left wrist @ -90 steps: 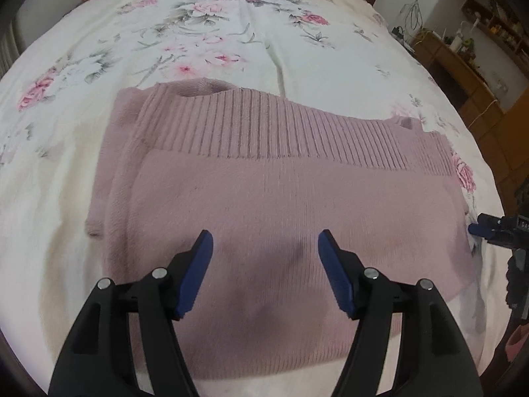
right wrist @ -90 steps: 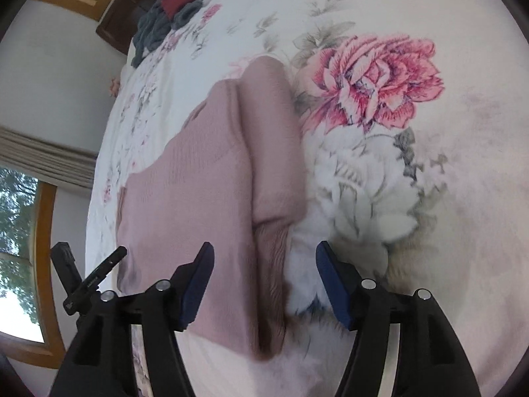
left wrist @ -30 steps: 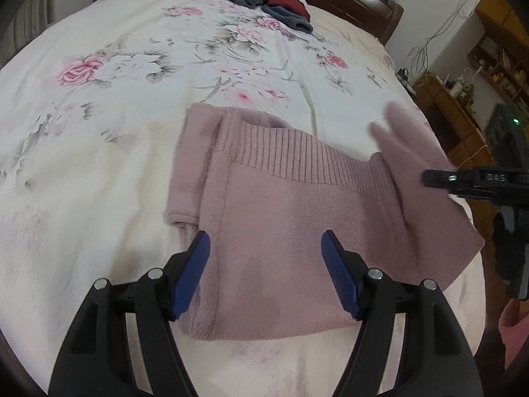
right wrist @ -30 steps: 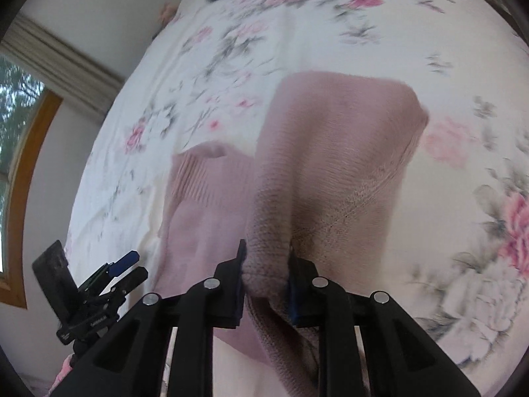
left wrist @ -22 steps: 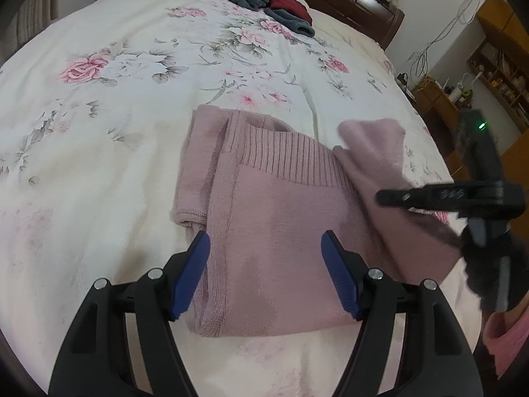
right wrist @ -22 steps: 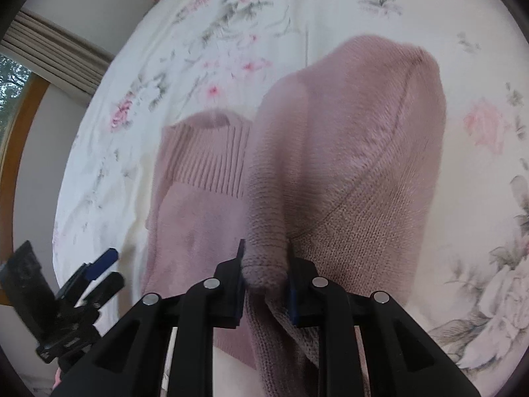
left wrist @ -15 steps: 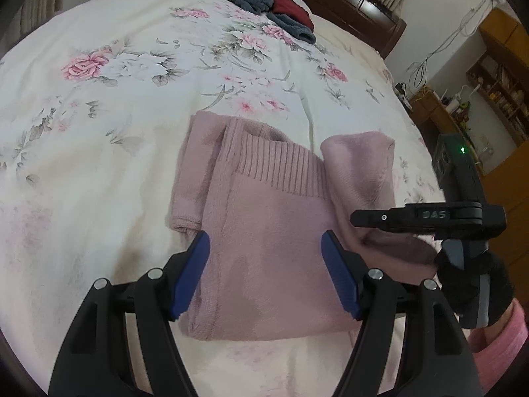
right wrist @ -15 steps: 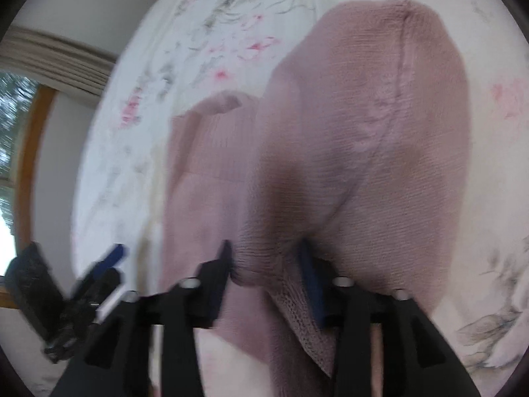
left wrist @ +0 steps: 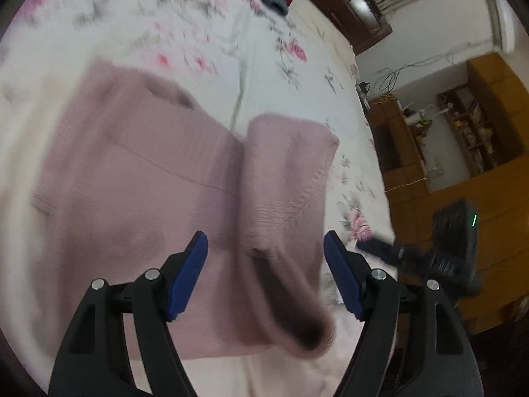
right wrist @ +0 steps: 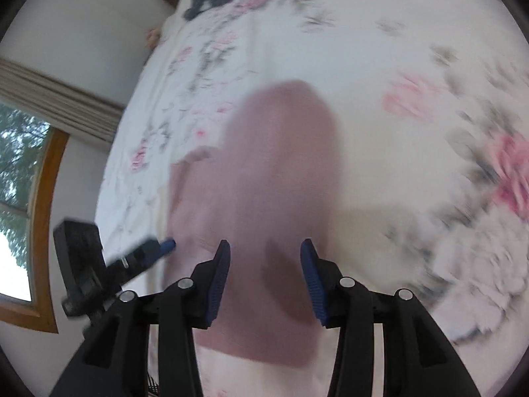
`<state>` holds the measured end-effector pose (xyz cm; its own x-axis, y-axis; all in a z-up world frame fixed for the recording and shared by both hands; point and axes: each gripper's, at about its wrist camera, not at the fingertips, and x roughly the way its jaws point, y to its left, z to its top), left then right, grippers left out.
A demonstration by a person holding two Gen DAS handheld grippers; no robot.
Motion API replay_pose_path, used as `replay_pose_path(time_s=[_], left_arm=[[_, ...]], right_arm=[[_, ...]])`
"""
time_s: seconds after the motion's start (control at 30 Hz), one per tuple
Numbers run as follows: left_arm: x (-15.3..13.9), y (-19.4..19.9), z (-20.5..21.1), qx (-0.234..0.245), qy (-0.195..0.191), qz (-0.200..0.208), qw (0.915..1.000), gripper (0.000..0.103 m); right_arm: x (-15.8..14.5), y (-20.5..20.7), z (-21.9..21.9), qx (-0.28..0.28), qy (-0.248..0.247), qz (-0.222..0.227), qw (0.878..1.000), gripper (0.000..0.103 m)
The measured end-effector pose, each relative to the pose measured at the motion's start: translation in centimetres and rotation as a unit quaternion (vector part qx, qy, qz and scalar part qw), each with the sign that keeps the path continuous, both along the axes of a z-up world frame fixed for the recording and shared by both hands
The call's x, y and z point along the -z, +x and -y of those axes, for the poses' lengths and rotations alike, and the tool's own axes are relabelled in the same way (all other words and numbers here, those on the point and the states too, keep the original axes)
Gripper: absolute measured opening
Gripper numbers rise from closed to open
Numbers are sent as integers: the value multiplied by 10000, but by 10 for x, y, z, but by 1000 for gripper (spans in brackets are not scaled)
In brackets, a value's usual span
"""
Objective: Fold small clothes
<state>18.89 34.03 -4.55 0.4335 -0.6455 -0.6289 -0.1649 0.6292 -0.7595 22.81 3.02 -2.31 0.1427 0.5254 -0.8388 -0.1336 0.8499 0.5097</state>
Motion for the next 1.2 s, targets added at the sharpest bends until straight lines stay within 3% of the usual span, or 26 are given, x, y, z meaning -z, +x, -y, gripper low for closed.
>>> replay_pose_path(time_s=[0.1,0.2,0.4,0.6,0.7,0.77,0.87,0.97,1.2], left_arm=[[22,10,11,-72,-462,-317,9984,72],[36,15,22,-39,-636,-518,9966,72],[51,22,39,113,-693,-716,9950,72],[55,30,54,171,-752,-678,9947,71],[54,36,60,236,-641,-658,9955,60],[55,39,58,257,-565,-673,9958,36],[53,41,62,259,-620,-595,9960,23],[38,37,65,299,-416,-277,9983,20],[-9,19,36,141,-513,346,9980,19]], right_arm=[[19,-14,32,179,6,-173,9997,46],[36,-25,55,326,-19,-279,9991,46],[61,-37,73,514,216,-460,9974,46],[68,-41,75,460,252,-424,9977,47],[69,-42,75,459,240,-407,9978,47],[71,-44,74,479,225,-429,9977,48],[74,-47,77,522,235,-477,9972,48],[75,-50,81,542,241,-496,9970,49],[66,-59,79,508,317,-419,9973,50]])
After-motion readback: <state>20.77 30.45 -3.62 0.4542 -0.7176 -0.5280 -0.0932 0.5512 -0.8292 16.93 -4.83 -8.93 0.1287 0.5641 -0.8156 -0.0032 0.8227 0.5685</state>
